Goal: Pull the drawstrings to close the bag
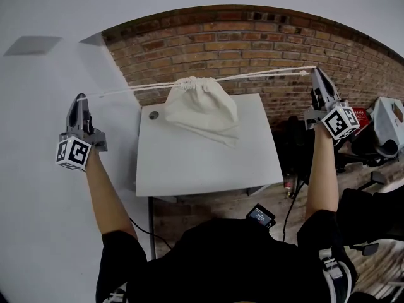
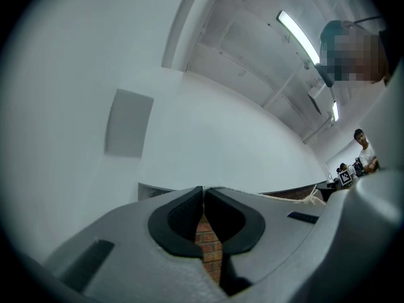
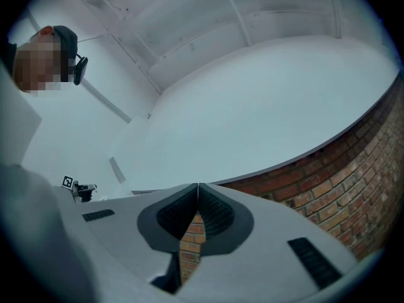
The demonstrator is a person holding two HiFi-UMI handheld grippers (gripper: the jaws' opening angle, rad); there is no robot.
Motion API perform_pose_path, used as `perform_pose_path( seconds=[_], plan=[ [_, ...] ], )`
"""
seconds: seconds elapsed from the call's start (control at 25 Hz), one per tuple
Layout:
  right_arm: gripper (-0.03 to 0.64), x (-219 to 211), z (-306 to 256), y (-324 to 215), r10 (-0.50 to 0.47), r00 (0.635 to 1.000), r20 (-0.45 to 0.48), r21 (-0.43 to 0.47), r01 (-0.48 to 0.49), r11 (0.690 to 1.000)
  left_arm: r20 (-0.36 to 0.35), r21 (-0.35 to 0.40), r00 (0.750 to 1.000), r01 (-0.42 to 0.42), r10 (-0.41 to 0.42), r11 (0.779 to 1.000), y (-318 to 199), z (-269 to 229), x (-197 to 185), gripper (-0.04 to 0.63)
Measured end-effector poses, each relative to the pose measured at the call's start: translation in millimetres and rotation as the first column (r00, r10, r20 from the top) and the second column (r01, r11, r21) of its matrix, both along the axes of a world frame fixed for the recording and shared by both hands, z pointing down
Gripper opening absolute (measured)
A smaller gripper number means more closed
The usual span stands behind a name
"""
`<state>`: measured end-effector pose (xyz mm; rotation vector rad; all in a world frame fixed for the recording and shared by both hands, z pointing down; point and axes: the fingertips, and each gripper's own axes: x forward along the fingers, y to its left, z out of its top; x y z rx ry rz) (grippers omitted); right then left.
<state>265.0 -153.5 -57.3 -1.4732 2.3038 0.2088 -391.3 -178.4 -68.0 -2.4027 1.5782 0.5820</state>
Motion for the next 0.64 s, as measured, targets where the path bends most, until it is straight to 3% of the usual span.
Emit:
perform_pose_path(
  seconds=[0.64],
  plan=[
    [0.008,2.8,5.0,-2.1,0.004,1.000,-0.014,-0.016,-0.004,1.000,-0.013,-0.009,1.000,-0.013,0.013,1.000,-4.8,6.2,3.2,0.021]
  ],
)
